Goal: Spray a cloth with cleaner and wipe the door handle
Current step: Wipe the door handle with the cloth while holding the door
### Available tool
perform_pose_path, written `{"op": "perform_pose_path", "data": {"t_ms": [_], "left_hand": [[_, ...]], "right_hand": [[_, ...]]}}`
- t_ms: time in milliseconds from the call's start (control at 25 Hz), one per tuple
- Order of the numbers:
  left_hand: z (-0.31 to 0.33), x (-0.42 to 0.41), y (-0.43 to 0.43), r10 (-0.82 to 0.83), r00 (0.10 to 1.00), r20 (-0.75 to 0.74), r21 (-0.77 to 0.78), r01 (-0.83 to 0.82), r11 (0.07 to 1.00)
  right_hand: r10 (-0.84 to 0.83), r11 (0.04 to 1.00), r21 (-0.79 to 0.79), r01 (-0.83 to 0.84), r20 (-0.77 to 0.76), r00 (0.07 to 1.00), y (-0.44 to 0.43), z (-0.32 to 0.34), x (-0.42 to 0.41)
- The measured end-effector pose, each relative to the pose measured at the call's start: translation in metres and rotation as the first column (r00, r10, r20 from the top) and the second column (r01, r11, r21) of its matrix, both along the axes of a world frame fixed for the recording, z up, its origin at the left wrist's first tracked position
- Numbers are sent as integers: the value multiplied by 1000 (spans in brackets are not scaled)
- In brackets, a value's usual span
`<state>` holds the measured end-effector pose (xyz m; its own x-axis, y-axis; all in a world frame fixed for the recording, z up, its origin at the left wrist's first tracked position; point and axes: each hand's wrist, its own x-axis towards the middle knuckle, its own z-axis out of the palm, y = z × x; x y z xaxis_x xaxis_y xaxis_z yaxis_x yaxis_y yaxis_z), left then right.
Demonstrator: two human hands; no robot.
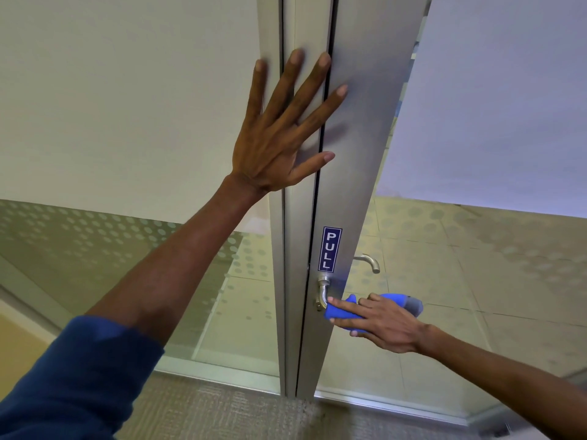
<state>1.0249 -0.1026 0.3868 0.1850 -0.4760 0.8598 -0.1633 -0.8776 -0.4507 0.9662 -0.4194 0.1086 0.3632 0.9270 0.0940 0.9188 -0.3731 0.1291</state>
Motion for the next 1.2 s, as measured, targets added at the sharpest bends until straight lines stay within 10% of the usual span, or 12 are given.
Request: {"op": "perform_pose_path", "data": {"t_ms": [600,1200], "left_hand": [[2,-5,-2,25,1000,-13,1,-25,1000],[0,5,2,29,999,36,17,-30,999]], "right_hand": [[-561,768,310,560,-94,822,111,-7,-43],[-110,990,87,109,3,994,26,-11,-21]]}}
